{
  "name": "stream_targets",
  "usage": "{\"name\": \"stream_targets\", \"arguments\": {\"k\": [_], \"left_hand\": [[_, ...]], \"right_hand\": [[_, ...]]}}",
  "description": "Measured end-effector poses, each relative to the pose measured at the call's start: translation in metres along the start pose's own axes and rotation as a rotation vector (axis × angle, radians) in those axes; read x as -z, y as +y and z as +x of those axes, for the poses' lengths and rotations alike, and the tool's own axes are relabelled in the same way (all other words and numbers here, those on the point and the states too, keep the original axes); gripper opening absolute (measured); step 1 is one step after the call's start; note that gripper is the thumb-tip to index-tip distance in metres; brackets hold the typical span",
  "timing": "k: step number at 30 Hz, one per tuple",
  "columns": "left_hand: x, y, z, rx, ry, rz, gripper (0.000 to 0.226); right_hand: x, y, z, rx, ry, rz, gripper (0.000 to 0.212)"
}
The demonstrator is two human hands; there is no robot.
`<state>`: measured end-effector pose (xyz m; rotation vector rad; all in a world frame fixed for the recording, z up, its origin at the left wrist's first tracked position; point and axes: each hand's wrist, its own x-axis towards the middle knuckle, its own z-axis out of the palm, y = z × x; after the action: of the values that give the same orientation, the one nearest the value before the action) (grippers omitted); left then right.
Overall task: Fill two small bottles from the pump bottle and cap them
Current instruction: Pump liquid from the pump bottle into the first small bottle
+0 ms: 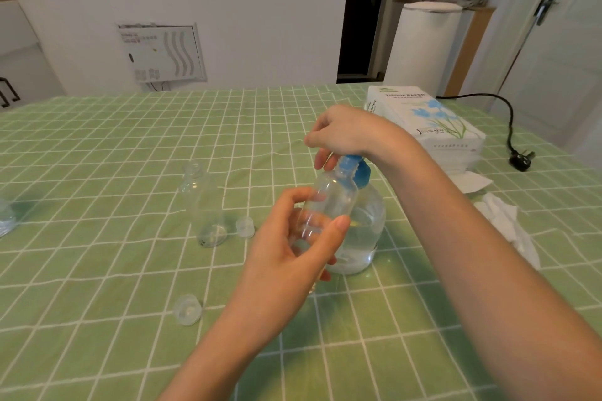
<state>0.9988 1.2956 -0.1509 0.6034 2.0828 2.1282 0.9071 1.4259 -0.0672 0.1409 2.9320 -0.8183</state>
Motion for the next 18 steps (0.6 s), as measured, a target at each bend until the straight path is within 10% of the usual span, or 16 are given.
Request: {"name": "stream_targets", "arguments": {"k": [18], "left_hand": [[-0.0003, 0.0038, 0.0014, -0.020, -0.009, 0.001, 0.041]], "right_hand": [[0.0061, -0.0053, -0.0044, 0.040, 0.069, 0.000, 0.038]]}}
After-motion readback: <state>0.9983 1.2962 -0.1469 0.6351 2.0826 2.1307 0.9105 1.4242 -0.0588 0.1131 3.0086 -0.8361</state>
